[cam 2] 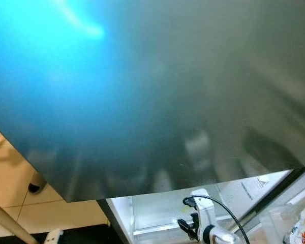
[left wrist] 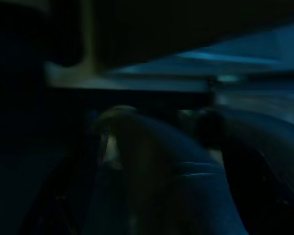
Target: Restocking fridge
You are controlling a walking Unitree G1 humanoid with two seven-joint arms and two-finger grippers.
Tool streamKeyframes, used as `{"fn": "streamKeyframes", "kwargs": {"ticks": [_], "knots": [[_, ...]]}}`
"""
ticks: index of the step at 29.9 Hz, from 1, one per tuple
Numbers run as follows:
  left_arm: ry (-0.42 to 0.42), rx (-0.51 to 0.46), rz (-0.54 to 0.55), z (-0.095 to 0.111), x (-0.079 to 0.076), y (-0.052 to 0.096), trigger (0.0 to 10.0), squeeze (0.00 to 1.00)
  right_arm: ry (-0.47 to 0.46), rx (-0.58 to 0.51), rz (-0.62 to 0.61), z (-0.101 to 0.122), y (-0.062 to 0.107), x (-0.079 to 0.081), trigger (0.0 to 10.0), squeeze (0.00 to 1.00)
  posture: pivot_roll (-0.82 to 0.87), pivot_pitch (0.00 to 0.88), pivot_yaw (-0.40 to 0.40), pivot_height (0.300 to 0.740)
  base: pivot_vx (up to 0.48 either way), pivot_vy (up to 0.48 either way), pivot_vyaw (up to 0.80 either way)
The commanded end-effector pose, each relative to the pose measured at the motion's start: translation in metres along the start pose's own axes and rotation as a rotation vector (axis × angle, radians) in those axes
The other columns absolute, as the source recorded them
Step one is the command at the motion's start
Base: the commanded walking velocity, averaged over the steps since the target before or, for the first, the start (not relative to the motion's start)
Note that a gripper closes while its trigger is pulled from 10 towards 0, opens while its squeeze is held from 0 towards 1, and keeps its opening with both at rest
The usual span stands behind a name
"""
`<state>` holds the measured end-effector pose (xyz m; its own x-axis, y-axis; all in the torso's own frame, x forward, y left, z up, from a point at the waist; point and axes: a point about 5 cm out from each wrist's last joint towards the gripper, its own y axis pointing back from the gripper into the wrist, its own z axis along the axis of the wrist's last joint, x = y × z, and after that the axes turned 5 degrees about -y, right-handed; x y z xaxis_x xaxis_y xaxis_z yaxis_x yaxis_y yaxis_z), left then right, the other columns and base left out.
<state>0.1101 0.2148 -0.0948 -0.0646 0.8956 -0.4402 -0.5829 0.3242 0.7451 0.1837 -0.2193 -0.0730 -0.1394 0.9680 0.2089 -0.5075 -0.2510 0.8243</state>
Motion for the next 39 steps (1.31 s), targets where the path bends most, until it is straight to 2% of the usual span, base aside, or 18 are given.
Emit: {"fn": "streamKeyframes", "kwargs": {"ticks": [1,4,7,15,17,22,39], "knots": [[0.039,-0.018,0.112,0.001,0.017,0.009,10.0,0.00,-0.020,0.028,-0.031,-0.011,-0.001,0.001,10.0,0.00,-0.02,0.010,0.045,0.740,0.000,0.000,0.00],[0.073,-0.029,0.152,0.002,0.019,0.009,10.0,0.00,-0.058,0.052,-0.075,-0.022,0.000,0.001,10.0,0.00,-0.02,0.000,0.045,0.740,0.000,0.000,0.00],[0.067,-0.035,0.188,0.004,0.016,0.005,10.0,0.00,-0.099,0.077,-0.109,-0.033,0.001,0.001,10.0,0.00,-0.02,0.000,0.046,0.740,0.000,0.000,0.00],[0.066,-0.043,0.237,0.010,0.011,-0.003,10.0,0.00,-0.115,0.119,-0.143,-0.048,0.002,0.004,10.0,0.00,0.00,0.000,0.052,0.740,0.000,0.000,0.00],[0.061,-0.037,0.267,0.013,0.011,-0.005,10.0,0.00,-0.124,0.138,-0.194,-0.053,0.003,0.004,10.0,0.00,0.00,0.000,0.058,0.740,0.000,0.000,0.00],[0.052,-0.017,0.290,0.013,0.010,-0.007,10.0,0.00,-0.112,0.159,-0.223,-0.057,0.003,0.003,10.0,0.00,-0.01,0.000,0.060,0.740,0.000,0.000,0.00],[0.049,0.003,0.283,0.008,0.002,-0.011,10.0,0.00,-0.077,0.197,-0.268,-0.064,0.008,-0.004,10.0,0.00,-0.02,0.000,0.057,0.740,-0.287,0.000,0.00]]}}
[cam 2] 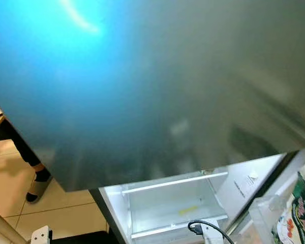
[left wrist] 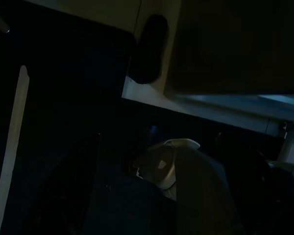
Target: Restocking fridge
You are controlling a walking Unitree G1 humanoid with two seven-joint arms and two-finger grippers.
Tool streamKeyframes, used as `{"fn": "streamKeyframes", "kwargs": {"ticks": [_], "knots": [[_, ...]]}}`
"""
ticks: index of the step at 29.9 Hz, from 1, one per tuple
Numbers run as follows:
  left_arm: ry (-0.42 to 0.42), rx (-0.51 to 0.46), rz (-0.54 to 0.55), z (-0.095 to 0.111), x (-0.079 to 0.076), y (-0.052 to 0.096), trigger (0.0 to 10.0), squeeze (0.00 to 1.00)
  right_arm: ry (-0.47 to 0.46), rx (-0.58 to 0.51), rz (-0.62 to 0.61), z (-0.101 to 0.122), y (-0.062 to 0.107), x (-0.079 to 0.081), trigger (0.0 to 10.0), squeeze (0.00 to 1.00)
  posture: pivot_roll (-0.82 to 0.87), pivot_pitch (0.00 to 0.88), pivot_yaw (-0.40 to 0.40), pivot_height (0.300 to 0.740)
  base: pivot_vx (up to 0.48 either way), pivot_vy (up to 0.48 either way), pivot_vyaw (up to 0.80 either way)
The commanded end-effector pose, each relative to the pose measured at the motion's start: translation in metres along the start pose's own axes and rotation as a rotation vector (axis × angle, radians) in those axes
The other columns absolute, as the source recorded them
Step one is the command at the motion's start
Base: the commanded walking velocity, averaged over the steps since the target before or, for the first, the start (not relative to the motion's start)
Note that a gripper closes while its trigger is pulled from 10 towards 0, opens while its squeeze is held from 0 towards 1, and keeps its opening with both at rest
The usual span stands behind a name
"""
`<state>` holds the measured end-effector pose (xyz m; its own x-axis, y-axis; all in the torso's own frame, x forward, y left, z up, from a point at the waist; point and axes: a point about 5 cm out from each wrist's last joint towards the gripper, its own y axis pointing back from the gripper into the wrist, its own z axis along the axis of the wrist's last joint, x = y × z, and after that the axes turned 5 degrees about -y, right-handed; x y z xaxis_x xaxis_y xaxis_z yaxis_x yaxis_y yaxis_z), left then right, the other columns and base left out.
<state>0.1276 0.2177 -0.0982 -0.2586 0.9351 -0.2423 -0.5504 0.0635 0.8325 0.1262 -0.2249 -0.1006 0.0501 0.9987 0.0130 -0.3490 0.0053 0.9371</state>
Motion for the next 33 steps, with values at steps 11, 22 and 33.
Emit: {"fn": "streamKeyframes", "kwargs": {"ticks": [11,22,33], "knots": [[-0.007,0.040,-0.004,-0.013,-0.001,0.002,10.0,0.00,0.038,0.040,0.000,-0.009,0.000,0.000,10.0,0.00,-0.02,0.000,0.061,0.740,-0.300,0.000,0.00],[-0.006,0.044,-0.011,-0.014,-0.001,0.002,10.0,0.00,0.046,0.051,0.001,-0.012,0.001,-0.001,10.0,0.00,-0.03,0.000,0.061,0.740,-0.310,0.000,0.00],[0.004,0.050,-0.013,-0.018,-0.002,0.003,10.0,0.00,0.050,0.063,0.003,-0.016,0.001,-0.001,10.0,0.00,-0.02,0.000,0.060,0.740,-0.346,0.000,0.00]]}}
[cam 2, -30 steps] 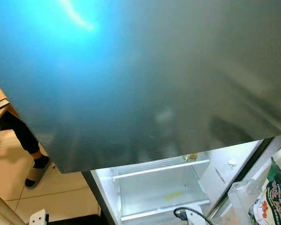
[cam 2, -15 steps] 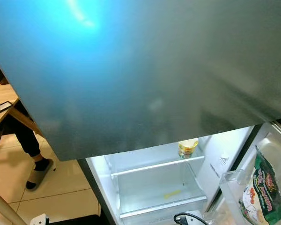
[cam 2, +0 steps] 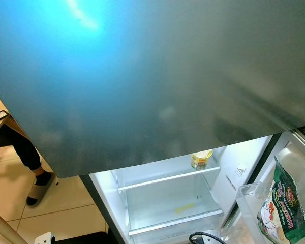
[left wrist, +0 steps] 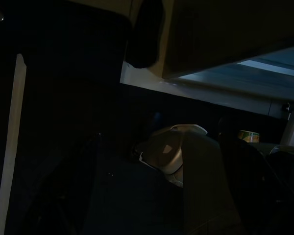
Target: Restocking fridge
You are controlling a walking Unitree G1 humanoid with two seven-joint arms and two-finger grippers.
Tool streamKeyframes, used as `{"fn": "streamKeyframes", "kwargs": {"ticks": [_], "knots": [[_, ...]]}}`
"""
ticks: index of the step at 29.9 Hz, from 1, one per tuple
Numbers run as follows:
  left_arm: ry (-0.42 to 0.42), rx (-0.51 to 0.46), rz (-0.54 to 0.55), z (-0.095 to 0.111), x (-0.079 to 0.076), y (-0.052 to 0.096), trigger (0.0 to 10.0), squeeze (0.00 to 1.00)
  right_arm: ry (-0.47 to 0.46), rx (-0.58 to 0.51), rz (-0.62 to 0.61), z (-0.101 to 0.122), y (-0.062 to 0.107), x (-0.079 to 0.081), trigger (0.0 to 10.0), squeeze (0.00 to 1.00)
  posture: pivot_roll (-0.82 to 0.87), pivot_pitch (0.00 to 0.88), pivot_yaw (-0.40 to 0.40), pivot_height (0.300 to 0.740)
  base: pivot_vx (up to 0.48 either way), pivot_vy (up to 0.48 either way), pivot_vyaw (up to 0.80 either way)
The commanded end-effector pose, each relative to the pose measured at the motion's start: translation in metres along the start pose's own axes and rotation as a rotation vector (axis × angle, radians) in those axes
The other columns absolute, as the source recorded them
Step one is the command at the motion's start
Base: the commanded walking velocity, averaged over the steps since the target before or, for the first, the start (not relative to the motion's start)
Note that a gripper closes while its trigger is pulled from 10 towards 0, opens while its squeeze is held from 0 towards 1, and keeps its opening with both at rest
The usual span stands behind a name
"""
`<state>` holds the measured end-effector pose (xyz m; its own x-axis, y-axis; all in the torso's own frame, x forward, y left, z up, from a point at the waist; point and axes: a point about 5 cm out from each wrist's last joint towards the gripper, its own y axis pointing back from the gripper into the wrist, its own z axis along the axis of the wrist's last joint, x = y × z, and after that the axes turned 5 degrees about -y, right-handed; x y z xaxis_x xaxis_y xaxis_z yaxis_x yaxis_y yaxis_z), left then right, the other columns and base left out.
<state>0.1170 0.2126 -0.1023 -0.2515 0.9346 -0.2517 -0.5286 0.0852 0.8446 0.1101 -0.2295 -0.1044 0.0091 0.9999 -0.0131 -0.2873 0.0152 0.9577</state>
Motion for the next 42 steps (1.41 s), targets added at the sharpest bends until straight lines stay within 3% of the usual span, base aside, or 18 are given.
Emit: {"fn": "streamKeyframes", "kwargs": {"ticks": [1,42], "knots": [[0.005,0.019,-0.002,-0.0054,-0.0008,0.0005,10.0,0.00,0.004,-0.002,0.015,0.0008,-0.0008,0.0041,10.0,0.00,-0.02,0.000,0.060,0.740,-0.352,0.000,0.00],[0.026,0.019,-0.008,-0.0089,-0.0017,0.0010,10.0,0.00,0.006,0.010,0.038,-0.0014,-0.0010,0.0067,10.0,0.00,-0.02,0.000,0.059,0.740,-0.419,0.000,0.00]]}}
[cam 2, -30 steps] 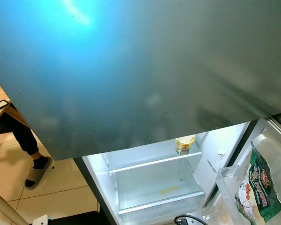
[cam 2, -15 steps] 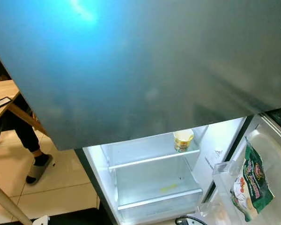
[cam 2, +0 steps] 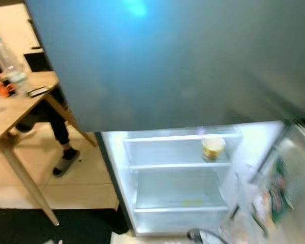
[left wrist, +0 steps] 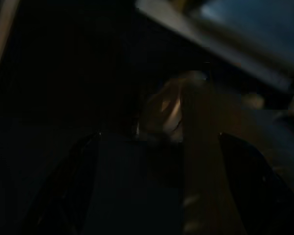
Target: Restocking fridge
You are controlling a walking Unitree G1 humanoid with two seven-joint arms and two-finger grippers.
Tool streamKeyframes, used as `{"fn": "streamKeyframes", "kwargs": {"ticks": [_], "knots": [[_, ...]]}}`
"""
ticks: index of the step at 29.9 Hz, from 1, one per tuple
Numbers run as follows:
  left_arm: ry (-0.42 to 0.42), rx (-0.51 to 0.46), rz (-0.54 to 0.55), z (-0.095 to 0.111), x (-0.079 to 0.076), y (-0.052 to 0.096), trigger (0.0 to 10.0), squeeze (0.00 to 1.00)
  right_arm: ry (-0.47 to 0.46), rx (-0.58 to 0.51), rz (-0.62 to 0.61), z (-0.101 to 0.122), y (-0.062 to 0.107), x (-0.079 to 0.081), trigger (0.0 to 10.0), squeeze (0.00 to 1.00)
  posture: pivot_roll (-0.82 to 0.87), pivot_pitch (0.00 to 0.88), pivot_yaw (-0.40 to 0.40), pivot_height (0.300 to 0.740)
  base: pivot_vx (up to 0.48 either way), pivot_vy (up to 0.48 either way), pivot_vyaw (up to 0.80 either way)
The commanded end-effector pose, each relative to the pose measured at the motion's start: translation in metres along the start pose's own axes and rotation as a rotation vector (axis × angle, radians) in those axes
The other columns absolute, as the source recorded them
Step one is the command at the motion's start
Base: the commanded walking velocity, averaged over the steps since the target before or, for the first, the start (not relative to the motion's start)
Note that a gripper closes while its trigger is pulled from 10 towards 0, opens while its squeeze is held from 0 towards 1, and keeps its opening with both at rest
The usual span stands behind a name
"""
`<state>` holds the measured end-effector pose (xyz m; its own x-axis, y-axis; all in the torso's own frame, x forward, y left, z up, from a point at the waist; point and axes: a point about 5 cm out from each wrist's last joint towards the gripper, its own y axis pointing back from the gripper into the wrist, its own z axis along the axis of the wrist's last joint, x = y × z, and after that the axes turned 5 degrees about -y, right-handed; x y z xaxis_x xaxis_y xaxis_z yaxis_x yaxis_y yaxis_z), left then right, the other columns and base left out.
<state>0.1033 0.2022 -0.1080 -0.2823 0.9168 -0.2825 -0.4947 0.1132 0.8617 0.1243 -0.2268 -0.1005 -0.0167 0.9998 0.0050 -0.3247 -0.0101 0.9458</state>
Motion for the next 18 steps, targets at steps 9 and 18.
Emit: {"fn": "streamKeyframes", "kwargs": {"ticks": [9,18], "knots": [[-0.020,-0.026,0.002,0.0082,0.0025,0.0000,10.0,0.00,-0.011,0.054,0.019,-0.0170,-0.0001,0.0047,10.0,0.00,-0.02,0.000,0.061,0.740,-0.480,0.000,0.00],[-0.024,-0.025,-0.001,0.0085,0.0024,0.0000,10.0,0.00,-0.005,0.058,0.020,-0.0177,0.0001,0.0040,10.0,0.00,-0.02,0.000,0.061,0.740,-0.480,0.000,0.00]]}}
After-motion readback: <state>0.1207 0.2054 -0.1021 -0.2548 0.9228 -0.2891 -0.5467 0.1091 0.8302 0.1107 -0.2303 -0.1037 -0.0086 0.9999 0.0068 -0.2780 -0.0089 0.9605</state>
